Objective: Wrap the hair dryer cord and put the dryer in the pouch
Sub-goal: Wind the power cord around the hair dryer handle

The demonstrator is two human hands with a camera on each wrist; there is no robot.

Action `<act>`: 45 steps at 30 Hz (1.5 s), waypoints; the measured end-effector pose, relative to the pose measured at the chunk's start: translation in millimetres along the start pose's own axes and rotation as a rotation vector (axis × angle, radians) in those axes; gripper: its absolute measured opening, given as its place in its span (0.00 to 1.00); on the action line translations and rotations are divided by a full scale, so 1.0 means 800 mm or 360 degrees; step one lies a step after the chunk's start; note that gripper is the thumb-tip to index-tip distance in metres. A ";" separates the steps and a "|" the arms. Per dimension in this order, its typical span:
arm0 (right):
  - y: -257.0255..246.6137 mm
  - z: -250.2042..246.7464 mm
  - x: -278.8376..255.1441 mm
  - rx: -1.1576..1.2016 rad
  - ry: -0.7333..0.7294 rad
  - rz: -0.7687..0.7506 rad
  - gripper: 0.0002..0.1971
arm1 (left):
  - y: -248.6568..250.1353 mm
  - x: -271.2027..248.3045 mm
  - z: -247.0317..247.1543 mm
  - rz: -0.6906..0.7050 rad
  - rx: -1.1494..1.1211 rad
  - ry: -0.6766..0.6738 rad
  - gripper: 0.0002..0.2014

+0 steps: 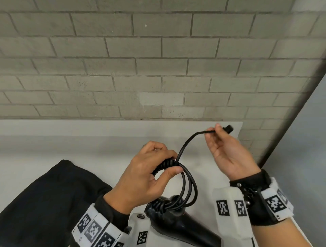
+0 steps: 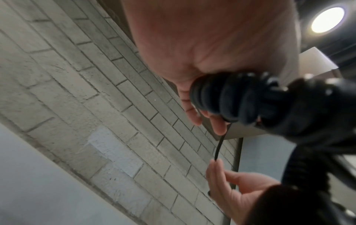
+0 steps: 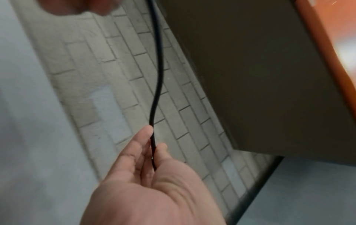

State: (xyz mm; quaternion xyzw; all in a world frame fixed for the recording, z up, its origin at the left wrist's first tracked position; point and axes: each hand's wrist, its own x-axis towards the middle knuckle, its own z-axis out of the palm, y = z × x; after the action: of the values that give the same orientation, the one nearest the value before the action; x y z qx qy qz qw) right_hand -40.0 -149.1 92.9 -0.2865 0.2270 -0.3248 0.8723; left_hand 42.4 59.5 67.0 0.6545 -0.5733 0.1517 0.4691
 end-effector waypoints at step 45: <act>0.074 -0.043 -0.122 -0.1381 -0.1043 -0.0701 0.34 | 0.002 0.002 0.008 -0.0074 0.0061 0.0225 0.13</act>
State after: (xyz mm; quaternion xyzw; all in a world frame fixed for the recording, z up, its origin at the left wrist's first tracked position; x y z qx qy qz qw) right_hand -101.2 -56.8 49.8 -0.7433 -0.0072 -0.2703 0.6119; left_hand 39.5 54.0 65.3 0.6642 -0.5204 0.1975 0.4990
